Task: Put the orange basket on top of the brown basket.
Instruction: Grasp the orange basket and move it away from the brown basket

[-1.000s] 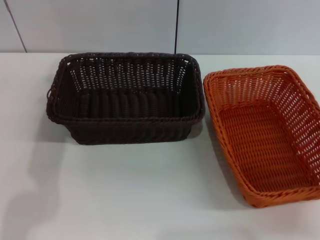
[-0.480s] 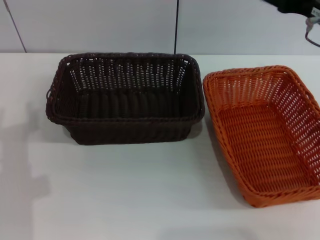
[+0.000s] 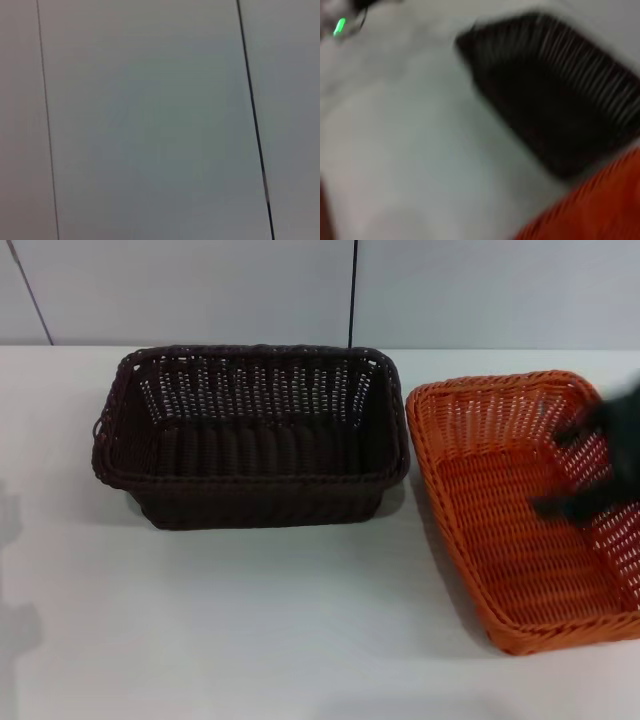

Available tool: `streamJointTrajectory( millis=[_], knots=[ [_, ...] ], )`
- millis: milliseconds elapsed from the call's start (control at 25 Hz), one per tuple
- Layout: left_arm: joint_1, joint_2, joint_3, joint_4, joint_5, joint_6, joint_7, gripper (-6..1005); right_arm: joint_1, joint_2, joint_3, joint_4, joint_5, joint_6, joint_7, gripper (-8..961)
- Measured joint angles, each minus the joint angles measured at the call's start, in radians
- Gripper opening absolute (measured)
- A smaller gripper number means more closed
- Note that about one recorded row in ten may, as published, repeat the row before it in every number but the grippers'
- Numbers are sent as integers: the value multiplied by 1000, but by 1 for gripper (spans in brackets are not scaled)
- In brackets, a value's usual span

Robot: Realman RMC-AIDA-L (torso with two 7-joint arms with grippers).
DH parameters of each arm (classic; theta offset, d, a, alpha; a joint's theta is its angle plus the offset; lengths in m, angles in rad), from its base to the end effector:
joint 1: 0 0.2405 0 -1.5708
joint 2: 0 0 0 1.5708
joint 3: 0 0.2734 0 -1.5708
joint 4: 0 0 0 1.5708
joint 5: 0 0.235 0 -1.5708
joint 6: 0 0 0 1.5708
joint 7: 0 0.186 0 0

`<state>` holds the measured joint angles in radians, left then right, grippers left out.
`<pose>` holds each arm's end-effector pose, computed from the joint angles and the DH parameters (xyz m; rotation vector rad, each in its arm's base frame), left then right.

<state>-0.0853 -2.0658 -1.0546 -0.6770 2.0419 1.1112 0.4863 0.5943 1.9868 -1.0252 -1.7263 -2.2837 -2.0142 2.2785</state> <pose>-0.3907 0.3321 0.0173 -1.1477 -0.5348 -0.4025 0.1460 0.3540 0.0773 -2.8345 0.4941 -0.2342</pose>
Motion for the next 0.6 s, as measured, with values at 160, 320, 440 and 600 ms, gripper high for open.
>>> streamJointTrajectory(
  millis=[160,320,440,600],
  knots=[
    [-29,-3,-2,54,-20,-14,-35,687,-16,3,-7,5,-64,-54,-35,830],
    [-41,-3,0,70,-34,-25,-51,687,-31,31,-51,15,-186,-60,-66,830],
    [-61,-3,-5,82,-41,-48,-66,687,-31,62,-75,36,-239,-50,-89,829],
    [-72,-3,-5,87,-41,-52,-67,686,-19,79,-127,116,-247,0,-101,829]
  ],
)
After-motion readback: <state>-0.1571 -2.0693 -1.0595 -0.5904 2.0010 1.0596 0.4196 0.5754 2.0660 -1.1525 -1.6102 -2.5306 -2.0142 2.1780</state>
